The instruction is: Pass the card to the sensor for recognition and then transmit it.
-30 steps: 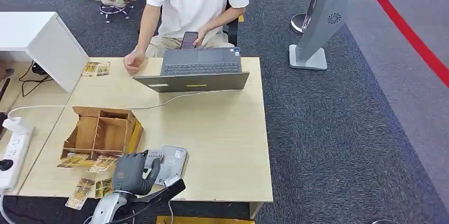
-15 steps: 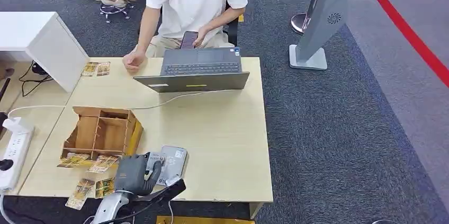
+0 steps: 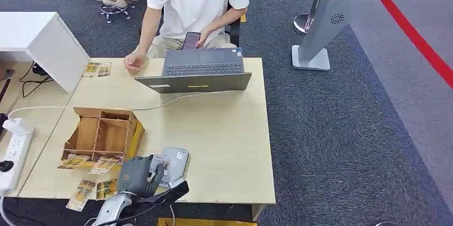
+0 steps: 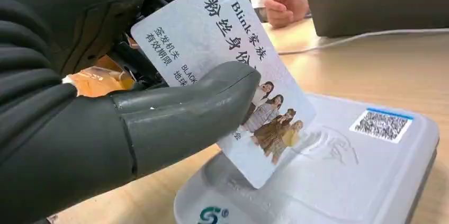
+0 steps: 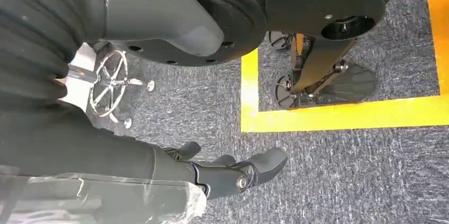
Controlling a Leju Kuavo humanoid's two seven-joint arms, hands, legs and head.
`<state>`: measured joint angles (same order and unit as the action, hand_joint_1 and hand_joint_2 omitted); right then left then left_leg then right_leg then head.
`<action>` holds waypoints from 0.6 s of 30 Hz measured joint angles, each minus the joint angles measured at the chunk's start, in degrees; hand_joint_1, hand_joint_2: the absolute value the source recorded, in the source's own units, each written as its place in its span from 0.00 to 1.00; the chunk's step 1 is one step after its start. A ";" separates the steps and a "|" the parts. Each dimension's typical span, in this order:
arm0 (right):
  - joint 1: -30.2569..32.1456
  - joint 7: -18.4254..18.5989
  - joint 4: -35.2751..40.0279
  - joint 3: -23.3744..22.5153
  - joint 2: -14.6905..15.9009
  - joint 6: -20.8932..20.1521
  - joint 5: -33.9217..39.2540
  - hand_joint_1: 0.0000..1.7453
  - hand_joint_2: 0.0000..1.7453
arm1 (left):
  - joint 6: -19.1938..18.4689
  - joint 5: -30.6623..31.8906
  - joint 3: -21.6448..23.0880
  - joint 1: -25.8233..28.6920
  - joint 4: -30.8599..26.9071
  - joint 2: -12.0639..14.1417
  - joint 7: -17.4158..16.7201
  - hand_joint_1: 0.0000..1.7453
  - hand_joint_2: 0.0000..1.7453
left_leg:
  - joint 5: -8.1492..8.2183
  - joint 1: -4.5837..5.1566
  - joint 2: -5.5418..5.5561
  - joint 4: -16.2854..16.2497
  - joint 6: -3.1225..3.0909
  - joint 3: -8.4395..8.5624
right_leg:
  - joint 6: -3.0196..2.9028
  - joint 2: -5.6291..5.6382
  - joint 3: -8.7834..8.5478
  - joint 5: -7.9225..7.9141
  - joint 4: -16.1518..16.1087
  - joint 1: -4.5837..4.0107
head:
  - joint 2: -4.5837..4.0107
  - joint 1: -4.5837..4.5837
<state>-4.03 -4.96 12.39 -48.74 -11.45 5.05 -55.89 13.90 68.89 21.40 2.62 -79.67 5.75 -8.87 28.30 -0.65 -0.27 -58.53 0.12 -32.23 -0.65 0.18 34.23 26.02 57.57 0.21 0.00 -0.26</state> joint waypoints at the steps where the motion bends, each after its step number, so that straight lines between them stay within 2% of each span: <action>1: 0.00 -0.07 0.00 -0.02 0.00 -0.07 0.00 0.00 1.00 | 0.02 0.26 0.00 0.00 -0.57 0.04 -0.04 1.00 1.00 | 0.00 0.00 0.00 0.00 0.00 0.00 | 0.00 0.00 0.00 0.00 0.00 0.00 | 0.00 0.00; 5: -0.01 -0.28 0.00 -0.07 0.00 -0.24 -0.11 0.00 1.00 | 1.26 1.33 0.00 -0.19 -4.43 0.59 0.76 1.00 1.00 | -0.01 0.00 0.00 0.00 0.00 0.01 | 0.00 0.00 0.00 0.00 0.00 0.00 | 0.00 0.00; 12: -0.22 -0.28 0.00 -0.07 -0.02 -0.44 -1.25 0.00 1.00 | 7.67 5.68 0.00 -5.38 -14.87 3.87 2.01 1.00 1.00 | -0.06 -0.01 0.05 0.00 0.02 -0.01 | -0.01 -0.05 0.00 -0.01 0.01 -0.01 | 0.00 -0.02; 15: -0.48 -0.28 0.00 -0.07 -0.02 -0.87 -1.77 0.00 1.00 | 7.30 6.32 -0.39 -10.78 -17.49 6.04 2.34 1.00 1.00 | -0.14 -0.01 0.16 0.00 0.08 -0.01 | -0.01 -0.14 -0.01 -0.03 0.01 -0.01 | 0.00 0.02; 18: -0.86 -0.22 0.00 -0.04 -0.09 -1.11 -2.38 0.00 1.00 | 3.80 7.87 -1.62 -18.01 -17.15 8.20 1.09 1.00 1.00 | -0.20 -0.02 0.19 0.00 0.12 -0.01 | -0.14 -0.16 0.00 -0.15 0.02 -0.02 | 0.00 0.00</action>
<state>-4.89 -5.18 12.39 -48.78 -11.54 3.93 -58.27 17.70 76.77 19.78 -15.39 -96.82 13.95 -7.78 28.10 -0.68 -0.08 -58.53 0.24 -32.24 -0.79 0.02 34.23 25.88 57.59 0.18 0.00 -0.26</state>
